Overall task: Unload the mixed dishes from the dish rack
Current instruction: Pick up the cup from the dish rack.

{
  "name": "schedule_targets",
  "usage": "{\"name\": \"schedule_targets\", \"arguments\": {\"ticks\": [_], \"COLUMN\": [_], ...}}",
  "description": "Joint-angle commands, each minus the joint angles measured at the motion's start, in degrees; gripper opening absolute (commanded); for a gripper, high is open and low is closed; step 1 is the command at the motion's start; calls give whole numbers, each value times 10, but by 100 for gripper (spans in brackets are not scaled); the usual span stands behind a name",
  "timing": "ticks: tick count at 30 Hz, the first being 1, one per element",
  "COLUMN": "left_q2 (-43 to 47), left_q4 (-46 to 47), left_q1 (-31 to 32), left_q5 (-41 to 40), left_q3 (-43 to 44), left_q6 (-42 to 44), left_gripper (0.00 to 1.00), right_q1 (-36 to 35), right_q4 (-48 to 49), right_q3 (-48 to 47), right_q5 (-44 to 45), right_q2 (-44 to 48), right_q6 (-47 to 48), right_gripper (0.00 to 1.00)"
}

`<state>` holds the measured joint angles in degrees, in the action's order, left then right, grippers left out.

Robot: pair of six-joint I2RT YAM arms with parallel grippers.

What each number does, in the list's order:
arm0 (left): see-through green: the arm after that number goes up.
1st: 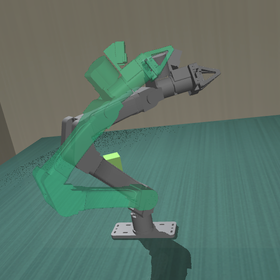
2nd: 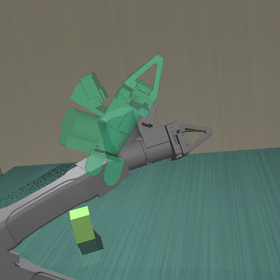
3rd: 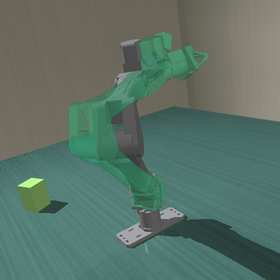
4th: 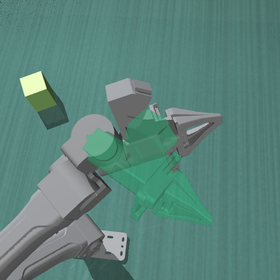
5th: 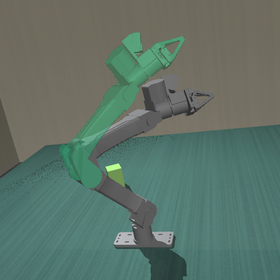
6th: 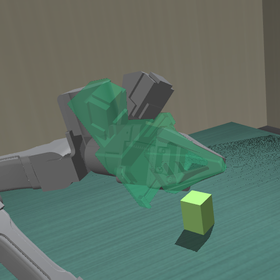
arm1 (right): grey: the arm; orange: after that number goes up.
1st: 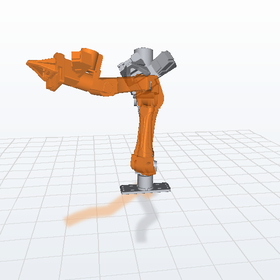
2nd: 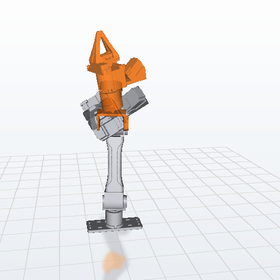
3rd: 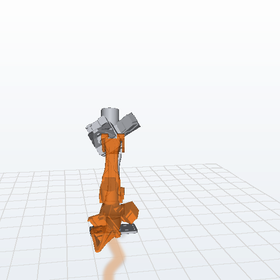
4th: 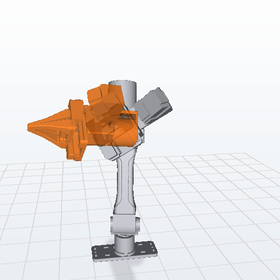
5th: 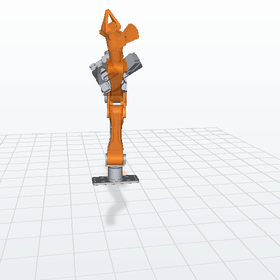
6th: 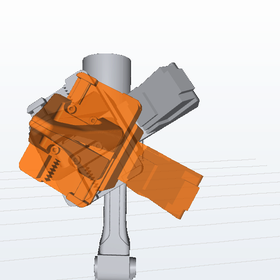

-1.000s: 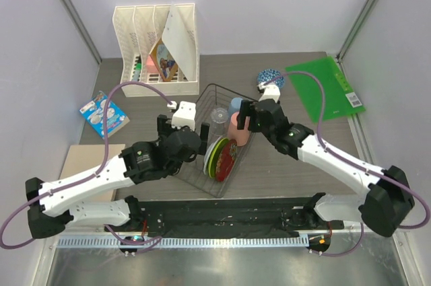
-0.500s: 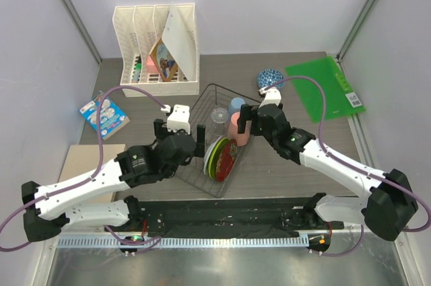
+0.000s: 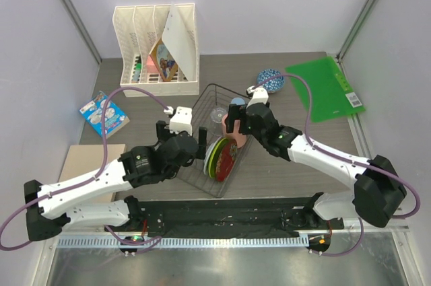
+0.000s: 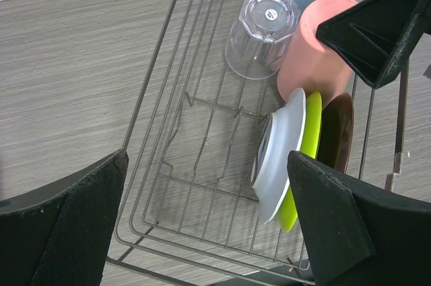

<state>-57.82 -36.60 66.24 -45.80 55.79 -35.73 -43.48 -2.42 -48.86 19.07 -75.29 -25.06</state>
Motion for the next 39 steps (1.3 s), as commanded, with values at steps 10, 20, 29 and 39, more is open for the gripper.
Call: {"name": "schedule_targets", "arguments": {"ticks": [10, 20, 29, 39], "left_q2": [-1, -19, -16, -21], "left_q4": [23, 24, 28, 34], "left_q1": [-1, -1, -1, -2], "left_q5": [-5, 5, 8, 20], "left_q3": [-8, 3, -2, -12], "left_q6": [-18, -26, -29, -29], "left_gripper": [100, 100, 100, 100], "right_q1": [-4, -11, -12, -14], "right_q4": [0, -31, -16, -9], "right_q3": [16, 6, 16, -14], "right_q5": [19, 36, -9, -44], "right_q2": [26, 78, 68, -4], "right_q6": [-8, -1, 13, 19], "right_gripper": [100, 100, 100, 100]}}
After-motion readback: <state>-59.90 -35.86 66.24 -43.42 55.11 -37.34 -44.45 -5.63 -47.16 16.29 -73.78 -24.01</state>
